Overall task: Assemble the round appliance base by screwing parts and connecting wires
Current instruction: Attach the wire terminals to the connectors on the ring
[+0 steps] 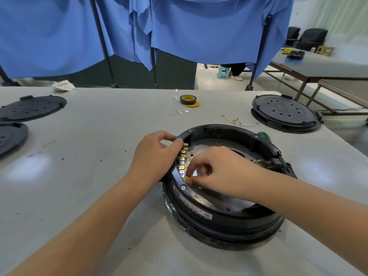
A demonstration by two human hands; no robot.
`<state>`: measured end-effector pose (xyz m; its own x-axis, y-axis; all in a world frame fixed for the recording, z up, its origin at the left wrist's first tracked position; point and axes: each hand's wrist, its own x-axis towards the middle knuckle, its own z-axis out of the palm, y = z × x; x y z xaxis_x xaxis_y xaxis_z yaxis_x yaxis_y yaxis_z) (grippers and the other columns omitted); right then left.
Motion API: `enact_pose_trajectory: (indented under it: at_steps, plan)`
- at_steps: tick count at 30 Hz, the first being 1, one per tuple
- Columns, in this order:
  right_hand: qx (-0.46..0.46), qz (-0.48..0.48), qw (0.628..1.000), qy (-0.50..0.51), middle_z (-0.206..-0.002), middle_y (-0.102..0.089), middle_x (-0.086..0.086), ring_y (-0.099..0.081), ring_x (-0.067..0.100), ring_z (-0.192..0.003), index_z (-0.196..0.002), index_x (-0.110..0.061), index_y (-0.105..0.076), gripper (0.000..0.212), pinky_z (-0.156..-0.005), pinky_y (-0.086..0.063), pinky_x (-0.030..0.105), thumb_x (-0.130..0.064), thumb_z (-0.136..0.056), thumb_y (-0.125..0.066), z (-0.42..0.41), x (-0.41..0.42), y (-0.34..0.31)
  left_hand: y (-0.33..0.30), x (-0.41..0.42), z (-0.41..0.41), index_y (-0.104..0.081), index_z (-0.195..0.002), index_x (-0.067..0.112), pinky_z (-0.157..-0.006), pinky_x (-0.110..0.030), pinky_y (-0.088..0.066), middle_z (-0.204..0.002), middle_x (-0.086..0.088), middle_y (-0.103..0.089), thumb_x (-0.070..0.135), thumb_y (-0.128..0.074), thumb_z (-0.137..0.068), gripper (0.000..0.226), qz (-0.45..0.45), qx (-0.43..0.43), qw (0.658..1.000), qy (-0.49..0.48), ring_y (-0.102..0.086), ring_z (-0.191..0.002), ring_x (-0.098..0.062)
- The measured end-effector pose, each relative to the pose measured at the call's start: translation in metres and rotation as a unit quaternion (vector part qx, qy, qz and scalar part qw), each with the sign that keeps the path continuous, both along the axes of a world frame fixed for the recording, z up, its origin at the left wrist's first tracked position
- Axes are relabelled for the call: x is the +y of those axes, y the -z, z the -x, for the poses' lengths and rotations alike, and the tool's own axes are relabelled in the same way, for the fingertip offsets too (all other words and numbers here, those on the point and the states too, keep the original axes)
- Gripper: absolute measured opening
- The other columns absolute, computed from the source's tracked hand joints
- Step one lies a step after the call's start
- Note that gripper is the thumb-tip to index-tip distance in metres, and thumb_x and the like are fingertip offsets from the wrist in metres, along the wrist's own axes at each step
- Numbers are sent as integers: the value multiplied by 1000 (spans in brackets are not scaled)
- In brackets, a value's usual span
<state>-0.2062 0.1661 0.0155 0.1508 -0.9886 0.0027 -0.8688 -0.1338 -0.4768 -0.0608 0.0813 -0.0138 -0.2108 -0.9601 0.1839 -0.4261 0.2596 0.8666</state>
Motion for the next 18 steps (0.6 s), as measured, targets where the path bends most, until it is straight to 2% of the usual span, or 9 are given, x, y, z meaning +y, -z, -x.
enact_pose_trajectory:
  at_steps: [9,18]
  plan:
    - [16,31,999,1,-53,-50,-13,-48,-11,-63,-88,-32,-70,9,-55,-31,22,-40,-84,-67,3,1,4,-1,1,-1,-68,-85,26,-52,-25,-45,-60,2,-70,37,-65,-85,11,-4,0,1000,6,-62,-46,-11]
    - [24,39,999,18,-60,-51,-12,-48,1,-59,-83,-33,-69,10,-56,-34,24,-42,-81,-68,1,1,5,-1,2,0,-68,-85,26,-46,-20,-41,-54,4,-68,36,-65,-85,10,-6,0,1000,3,-58,-41,-5]
